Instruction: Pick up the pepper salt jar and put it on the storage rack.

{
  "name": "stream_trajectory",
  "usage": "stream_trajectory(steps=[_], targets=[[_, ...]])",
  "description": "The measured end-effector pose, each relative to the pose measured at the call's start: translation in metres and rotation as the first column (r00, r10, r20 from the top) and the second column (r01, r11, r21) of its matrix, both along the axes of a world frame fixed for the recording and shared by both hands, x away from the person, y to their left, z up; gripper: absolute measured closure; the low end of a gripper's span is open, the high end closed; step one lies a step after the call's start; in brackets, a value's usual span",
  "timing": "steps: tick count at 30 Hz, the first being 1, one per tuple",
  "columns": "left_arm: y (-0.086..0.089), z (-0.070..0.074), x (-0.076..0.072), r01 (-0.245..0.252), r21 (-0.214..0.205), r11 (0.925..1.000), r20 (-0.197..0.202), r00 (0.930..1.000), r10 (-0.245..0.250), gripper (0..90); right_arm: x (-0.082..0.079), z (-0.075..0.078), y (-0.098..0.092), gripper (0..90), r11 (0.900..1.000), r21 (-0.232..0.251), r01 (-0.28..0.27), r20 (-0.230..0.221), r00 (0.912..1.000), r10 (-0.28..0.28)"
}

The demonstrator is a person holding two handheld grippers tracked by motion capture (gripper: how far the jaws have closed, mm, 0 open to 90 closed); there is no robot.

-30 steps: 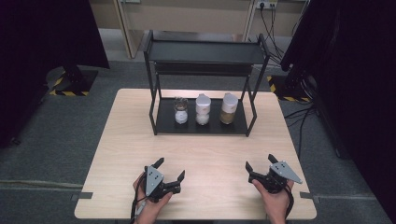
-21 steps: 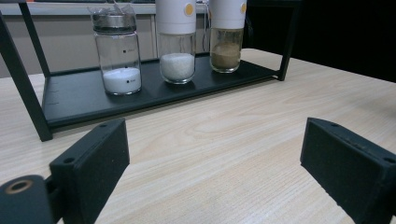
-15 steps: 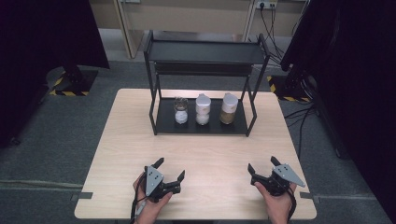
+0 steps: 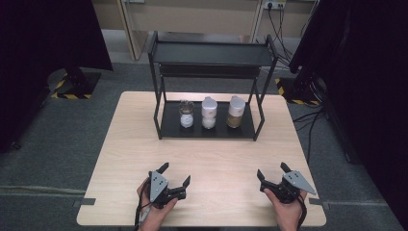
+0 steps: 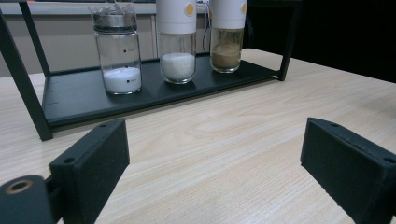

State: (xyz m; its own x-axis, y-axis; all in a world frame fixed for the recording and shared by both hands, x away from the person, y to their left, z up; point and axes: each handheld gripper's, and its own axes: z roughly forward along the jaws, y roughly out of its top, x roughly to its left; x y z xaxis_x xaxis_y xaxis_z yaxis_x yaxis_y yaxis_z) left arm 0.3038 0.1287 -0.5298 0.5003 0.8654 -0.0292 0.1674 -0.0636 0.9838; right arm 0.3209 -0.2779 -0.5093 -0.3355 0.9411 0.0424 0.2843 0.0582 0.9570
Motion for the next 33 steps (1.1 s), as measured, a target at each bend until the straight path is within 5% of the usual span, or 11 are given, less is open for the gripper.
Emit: stream_trajectory(steps=[33], targets=[[0.000,0.000,0.000,0.001,-0.004,1.0000,-0.002,1.0000,-0.001,7.4,-0.002,-0.013,-0.004,3.0,0.9999,-0.008,0.012,-0.011,0.9999,-0.012]])
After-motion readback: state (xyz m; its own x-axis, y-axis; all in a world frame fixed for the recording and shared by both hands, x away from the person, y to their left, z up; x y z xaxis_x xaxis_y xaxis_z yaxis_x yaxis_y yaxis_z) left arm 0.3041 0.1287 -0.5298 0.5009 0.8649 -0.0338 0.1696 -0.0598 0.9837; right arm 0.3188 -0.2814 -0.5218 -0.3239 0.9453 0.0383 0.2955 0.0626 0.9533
